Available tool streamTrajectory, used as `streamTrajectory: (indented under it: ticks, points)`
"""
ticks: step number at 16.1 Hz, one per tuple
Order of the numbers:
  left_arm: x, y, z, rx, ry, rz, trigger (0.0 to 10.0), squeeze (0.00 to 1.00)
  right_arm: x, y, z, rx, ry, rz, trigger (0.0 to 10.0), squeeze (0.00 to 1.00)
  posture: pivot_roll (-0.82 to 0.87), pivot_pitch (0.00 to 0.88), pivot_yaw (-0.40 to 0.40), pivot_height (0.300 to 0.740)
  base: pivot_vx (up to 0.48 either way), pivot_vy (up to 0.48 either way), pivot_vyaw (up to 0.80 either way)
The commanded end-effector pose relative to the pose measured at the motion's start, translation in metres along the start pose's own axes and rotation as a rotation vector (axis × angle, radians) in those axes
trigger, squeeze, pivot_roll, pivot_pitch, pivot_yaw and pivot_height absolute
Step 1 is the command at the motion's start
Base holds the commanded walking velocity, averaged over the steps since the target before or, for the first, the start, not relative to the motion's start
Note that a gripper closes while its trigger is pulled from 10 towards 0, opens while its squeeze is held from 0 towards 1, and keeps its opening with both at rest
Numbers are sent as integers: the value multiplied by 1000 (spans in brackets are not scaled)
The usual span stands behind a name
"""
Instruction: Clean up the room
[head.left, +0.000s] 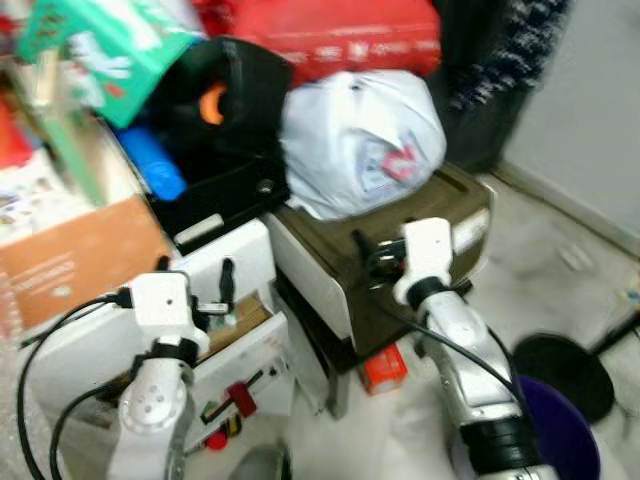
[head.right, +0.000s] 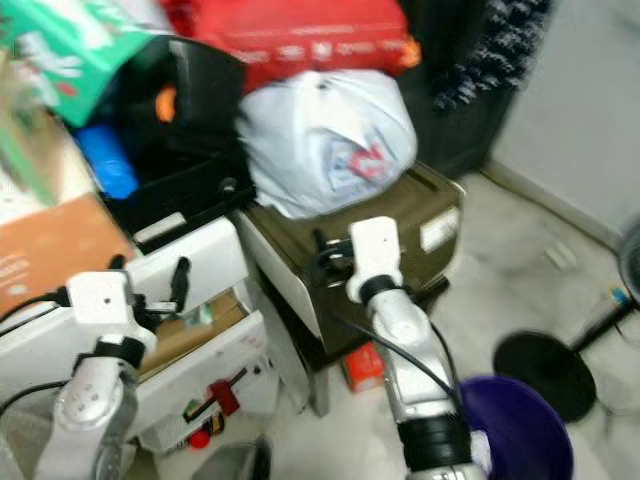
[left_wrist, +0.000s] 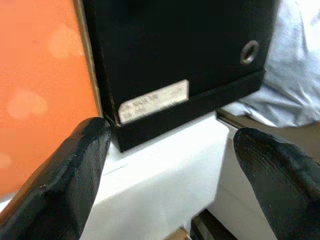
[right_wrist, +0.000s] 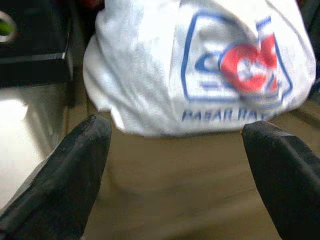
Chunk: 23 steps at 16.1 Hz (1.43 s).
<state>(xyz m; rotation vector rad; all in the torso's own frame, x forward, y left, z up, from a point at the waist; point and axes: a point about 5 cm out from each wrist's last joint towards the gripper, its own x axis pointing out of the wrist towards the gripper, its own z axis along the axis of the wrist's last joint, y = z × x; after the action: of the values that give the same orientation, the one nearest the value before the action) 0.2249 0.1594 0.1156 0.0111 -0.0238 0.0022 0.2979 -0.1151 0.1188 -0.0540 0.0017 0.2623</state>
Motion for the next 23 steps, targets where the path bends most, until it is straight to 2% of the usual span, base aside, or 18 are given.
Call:
streamTrajectory:
  ticks: [1, 4, 6, 9, 19, 22, 23]
  points:
    - [-1, 2, 0, 11, 11, -6, 10000, 0, 1, 5, 2, 9, -4, 10, 10000, 0, -69, 33, 12, 740, 0, 0, 800]
    - [-1, 1, -2, 16, 18, -6, 10000, 0, 1, 5, 1, 16, -3, 7, 10000, 0, -69, 33, 12, 740, 0, 0, 800]
    - [-1, 1, -1, 32, 15, -8, 10000, 0, 1, 4, 1, 40, -6, -2, 10000, 0, -69, 32, 13, 740, 0, 0, 0]
    - [-1, 0, -1, 33, 15, -10, 10000, 0, 1, 4, 1, 27, -3, 2, 10000, 0, -70, 33, 8, 740, 0, 0, 0]
    - [0, 0, -1, 28, 14, -13, 10000, 0, 4, 5, 2, 28, -8, 4, 10000, 0, -69, 23, 7, 740, 0, -367, 0]
    - [0, 1, -2, 3, 17, 22, 10000, 0, 4, 5, 3, 27, -11, 2, 10000, 0, -67, 25, 9, 740, 0, 0, 0]
    - [1, 2, -2, 22, 25, 29, 10000, 0, 4, 5, 3, 18, -14, -2, 10000, 0, -67, 25, 10, 740, 0, 0, 0]
